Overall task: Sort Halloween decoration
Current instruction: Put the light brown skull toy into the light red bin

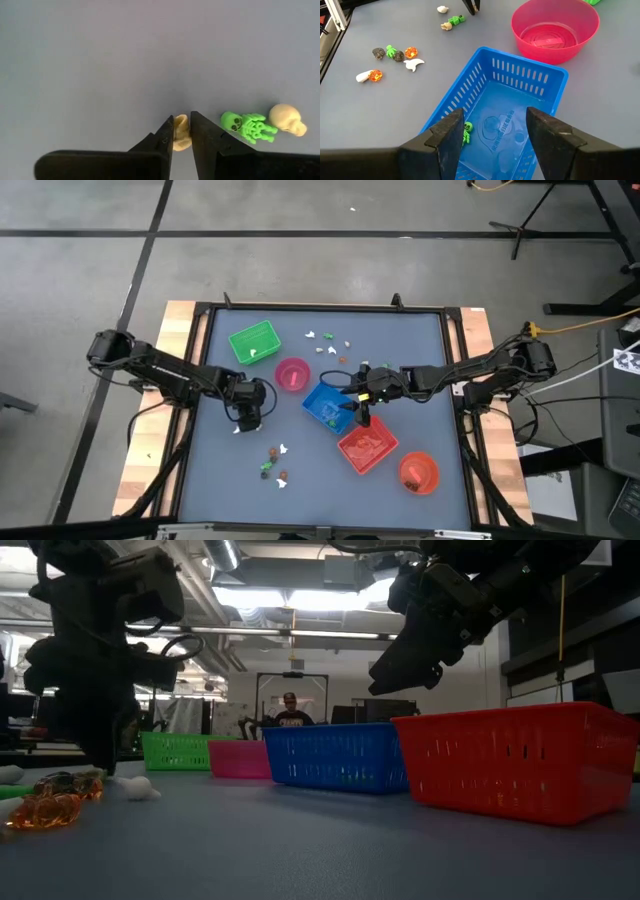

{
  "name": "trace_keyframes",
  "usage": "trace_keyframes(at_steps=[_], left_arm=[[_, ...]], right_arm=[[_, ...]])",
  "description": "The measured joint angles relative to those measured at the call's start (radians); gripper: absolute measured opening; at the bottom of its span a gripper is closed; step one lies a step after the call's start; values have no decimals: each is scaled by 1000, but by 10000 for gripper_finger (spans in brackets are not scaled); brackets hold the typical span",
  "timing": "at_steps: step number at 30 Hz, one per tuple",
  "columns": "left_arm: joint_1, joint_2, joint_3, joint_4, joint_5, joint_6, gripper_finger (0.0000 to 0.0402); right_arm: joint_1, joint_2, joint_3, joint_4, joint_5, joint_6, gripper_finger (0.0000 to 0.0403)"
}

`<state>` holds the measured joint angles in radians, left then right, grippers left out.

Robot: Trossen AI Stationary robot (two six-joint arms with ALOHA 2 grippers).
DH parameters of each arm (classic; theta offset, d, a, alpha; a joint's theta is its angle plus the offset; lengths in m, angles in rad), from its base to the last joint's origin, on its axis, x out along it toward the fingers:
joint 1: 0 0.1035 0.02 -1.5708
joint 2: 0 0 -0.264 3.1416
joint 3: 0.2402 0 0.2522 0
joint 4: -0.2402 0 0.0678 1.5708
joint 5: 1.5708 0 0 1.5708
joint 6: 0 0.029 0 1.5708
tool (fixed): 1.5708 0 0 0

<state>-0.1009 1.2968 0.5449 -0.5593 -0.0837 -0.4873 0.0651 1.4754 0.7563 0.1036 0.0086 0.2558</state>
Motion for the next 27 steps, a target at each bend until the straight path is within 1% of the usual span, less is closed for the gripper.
trace_keyframes(at_steps=[7, 16, 21, 27], left_arm=[[0, 0, 38, -1, 0, 0, 37], [1, -1, 44, 10, -2, -1, 37], [19, -2, 44, 67, -3, -1, 38], [62, -2, 45, 189, -3, -1, 38]], right_arm=[[0, 0, 0, 0, 0, 0, 214], [0, 0, 0, 0, 0, 0, 214], [0, 0, 0, 0, 0, 0, 214], [0, 0, 0, 0, 0, 0, 214]])
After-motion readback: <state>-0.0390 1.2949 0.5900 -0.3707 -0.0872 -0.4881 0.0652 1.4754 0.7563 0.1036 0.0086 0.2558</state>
